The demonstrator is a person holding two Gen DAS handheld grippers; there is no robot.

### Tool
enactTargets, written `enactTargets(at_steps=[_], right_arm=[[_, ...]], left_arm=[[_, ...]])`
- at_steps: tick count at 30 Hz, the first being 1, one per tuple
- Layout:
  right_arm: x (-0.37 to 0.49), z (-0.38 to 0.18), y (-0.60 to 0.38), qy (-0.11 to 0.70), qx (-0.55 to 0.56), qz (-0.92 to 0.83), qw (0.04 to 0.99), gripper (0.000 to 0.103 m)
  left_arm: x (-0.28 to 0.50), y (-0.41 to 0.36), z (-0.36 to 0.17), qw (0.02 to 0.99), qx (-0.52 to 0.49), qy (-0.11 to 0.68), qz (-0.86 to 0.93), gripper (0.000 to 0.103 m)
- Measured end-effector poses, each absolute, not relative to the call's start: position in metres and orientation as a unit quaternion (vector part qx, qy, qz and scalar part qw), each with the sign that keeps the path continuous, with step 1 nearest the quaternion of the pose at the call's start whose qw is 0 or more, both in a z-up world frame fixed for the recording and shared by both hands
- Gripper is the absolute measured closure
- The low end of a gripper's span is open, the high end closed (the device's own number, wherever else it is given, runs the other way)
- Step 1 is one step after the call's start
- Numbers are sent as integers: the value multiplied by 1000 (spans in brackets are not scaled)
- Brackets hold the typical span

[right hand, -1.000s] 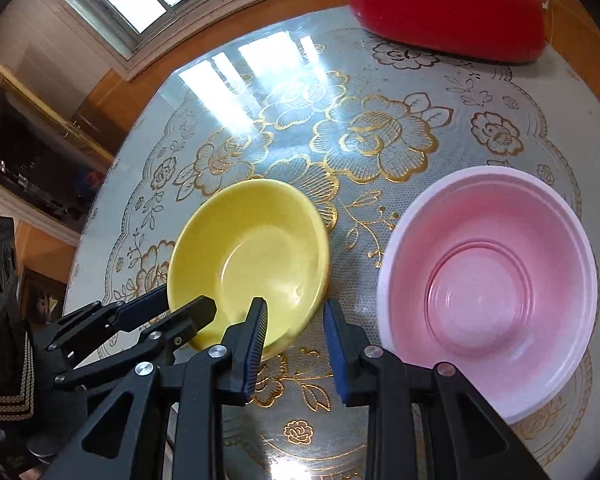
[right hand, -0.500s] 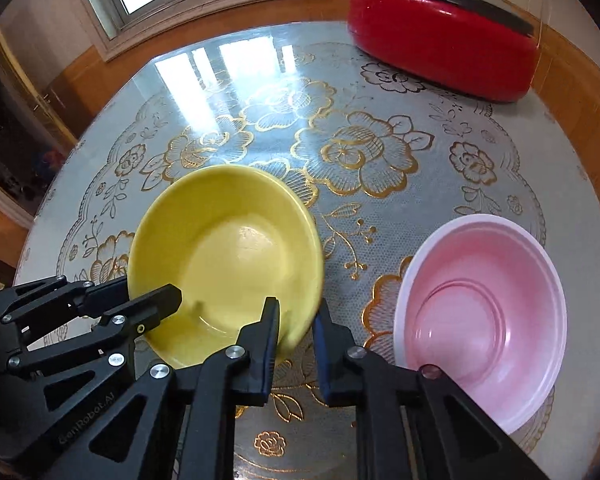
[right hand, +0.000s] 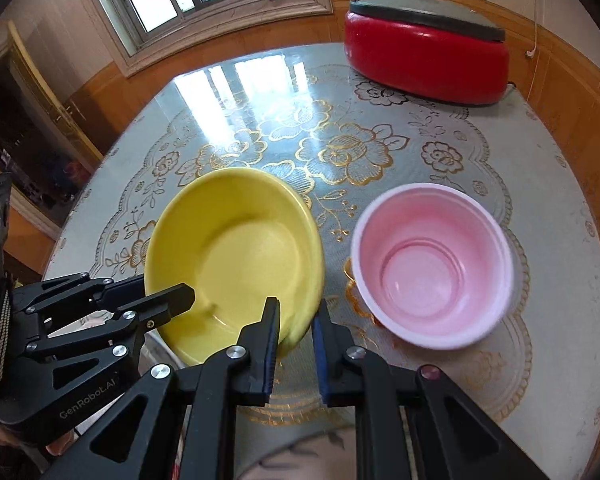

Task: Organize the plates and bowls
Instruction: 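Lift the yellow bowl with both grippers over the blue-striped bowl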

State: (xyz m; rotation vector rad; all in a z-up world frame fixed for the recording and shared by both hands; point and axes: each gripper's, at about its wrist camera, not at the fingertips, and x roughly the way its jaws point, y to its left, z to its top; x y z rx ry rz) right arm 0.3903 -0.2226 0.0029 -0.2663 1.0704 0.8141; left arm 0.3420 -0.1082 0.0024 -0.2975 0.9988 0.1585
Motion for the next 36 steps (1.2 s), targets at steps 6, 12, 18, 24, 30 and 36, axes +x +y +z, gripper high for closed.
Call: enactTargets(at_steps=[6,12,18,24,30,36], right_arm=[[377,12,-271,491,-107,370,781,88],[362,19,-312,487,-95,361,789,88],[360,17,-332,487,-91,353,794,88],[356,17,-349,489,-85,350,795,88],[349,18,-359,488,-82,350,795,88],[340,16,-369,492,-86,349,793,88]], left_arm=[[333,-150,12,871,-131,472,41,81],[325,-192,21,875,-110,470,12,81],[324,-211,20,874,-108,475,2,80],[318,-223,22,877,-101,470,-7,80],[309,-233,25,882,-93,463,-8,80],[304,-241,20,881,-86,466,-17,80]])
